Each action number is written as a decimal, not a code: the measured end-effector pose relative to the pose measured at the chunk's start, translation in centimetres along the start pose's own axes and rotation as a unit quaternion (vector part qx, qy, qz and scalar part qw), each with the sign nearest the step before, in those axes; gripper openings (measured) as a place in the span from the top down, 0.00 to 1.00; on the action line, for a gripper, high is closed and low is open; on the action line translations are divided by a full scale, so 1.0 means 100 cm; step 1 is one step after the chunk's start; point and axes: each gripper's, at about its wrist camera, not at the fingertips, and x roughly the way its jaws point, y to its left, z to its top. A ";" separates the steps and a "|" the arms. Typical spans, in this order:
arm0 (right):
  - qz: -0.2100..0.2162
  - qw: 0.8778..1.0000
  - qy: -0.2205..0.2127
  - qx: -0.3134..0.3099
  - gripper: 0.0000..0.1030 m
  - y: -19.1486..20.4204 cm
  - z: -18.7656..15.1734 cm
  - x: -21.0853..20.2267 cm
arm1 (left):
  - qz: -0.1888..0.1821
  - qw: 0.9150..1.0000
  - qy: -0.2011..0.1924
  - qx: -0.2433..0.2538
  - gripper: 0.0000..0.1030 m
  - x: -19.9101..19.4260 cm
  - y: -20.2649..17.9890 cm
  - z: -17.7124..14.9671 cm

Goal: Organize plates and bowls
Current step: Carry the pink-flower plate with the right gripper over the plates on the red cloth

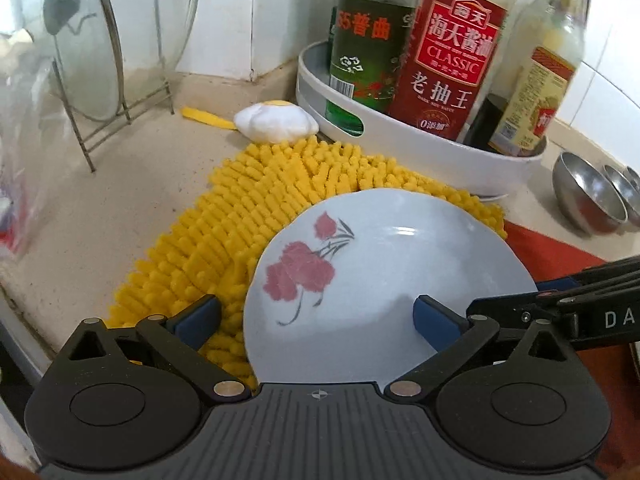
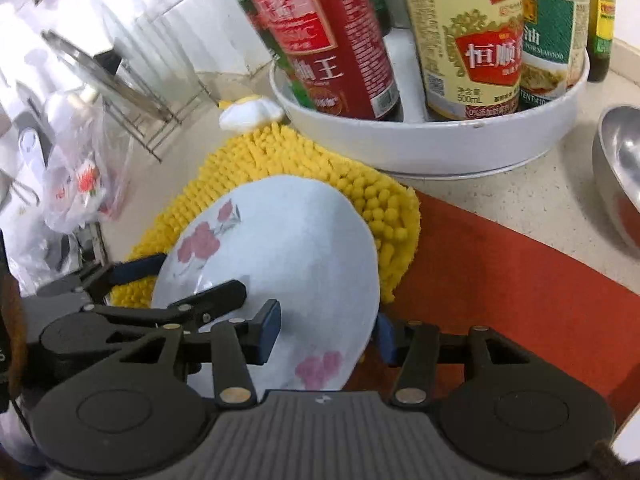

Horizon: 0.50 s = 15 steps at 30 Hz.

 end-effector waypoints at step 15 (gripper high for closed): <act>0.022 0.999 -0.031 0.019 0.56 -0.020 -0.012 -0.041 | 0.015 1.000 -0.019 0.015 0.09 -0.029 -0.044 0.001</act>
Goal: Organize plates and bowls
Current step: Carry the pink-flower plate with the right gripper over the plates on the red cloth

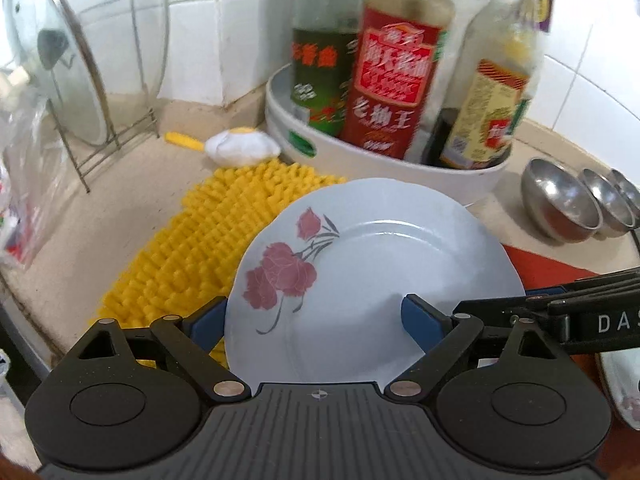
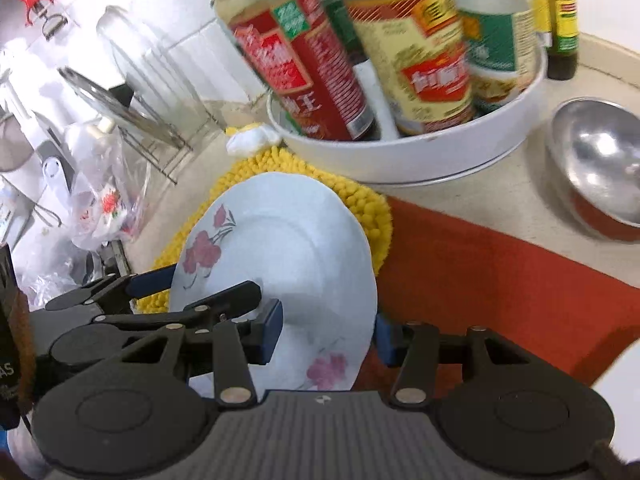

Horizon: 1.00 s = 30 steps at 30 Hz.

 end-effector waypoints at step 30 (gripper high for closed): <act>-0.108 0.974 -0.129 0.149 0.56 -0.097 -0.071 -0.156 | -0.147 0.976 -0.042 0.155 0.08 -0.027 -0.173 0.002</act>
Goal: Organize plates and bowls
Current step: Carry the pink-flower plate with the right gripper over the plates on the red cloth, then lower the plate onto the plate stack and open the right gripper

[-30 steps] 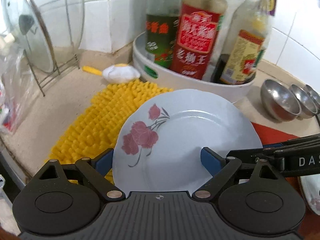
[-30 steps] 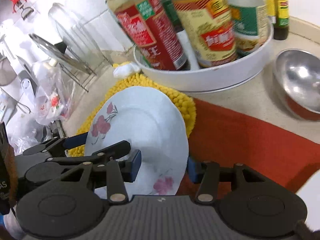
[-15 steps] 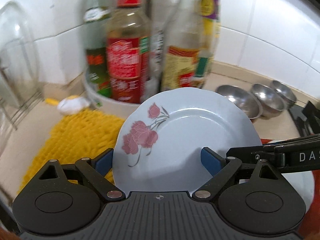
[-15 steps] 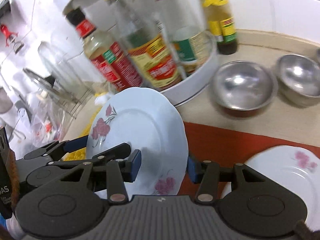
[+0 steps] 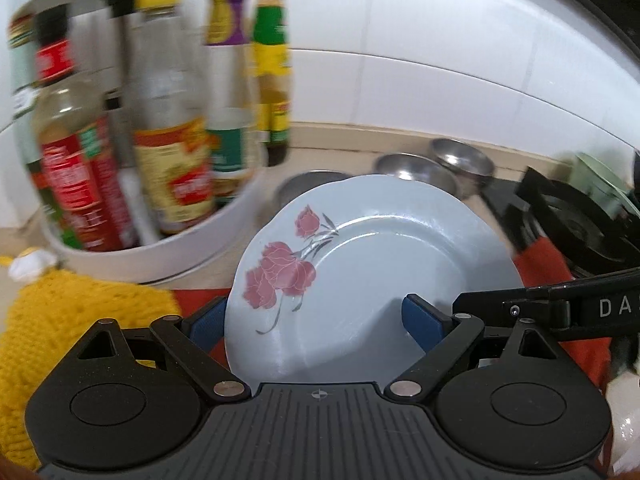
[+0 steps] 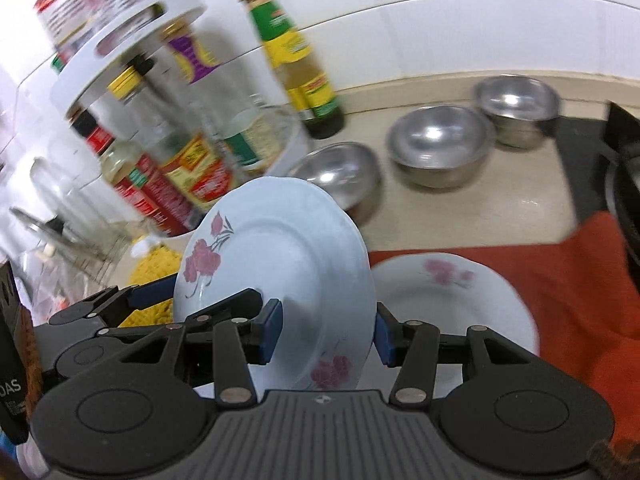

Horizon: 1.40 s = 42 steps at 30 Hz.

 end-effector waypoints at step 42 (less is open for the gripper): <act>-0.107 0.993 0.006 0.058 0.54 -0.077 -0.019 -0.003 | -0.072 0.993 0.067 0.067 0.08 0.064 -0.065 -0.010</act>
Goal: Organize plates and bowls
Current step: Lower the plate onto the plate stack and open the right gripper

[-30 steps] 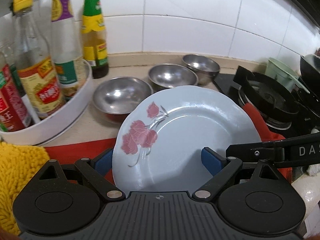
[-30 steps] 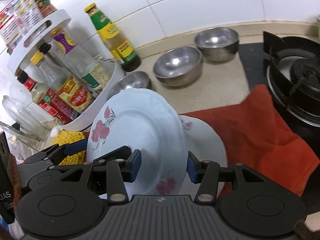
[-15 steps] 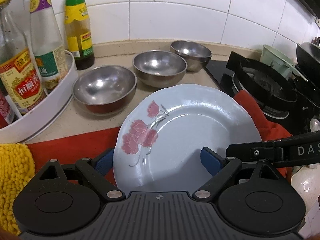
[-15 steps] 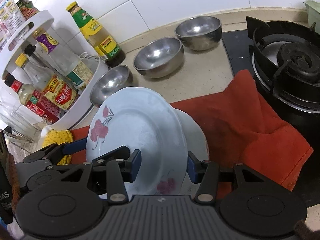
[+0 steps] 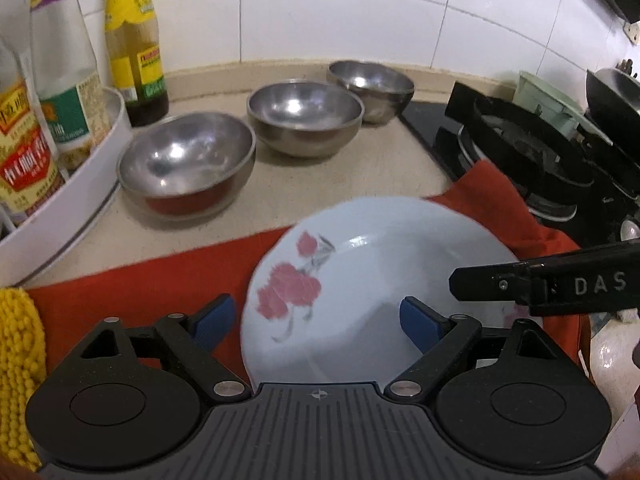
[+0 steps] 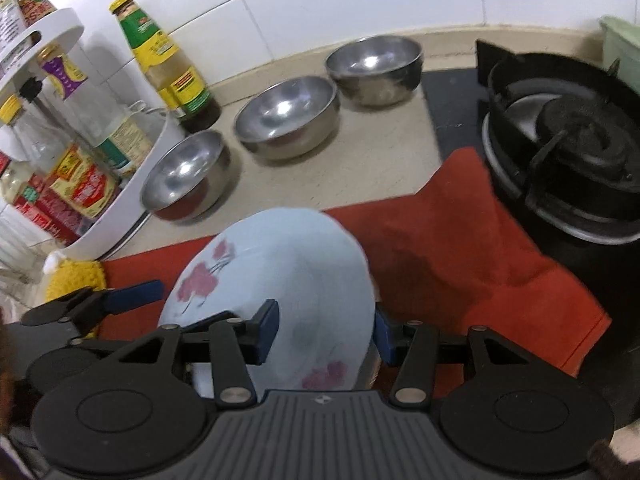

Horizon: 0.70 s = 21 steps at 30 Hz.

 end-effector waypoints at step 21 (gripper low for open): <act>-0.034 0.998 -0.045 -0.033 0.50 0.051 0.027 0.009 | 0.037 0.999 -0.024 0.011 0.00 -0.006 0.057 0.019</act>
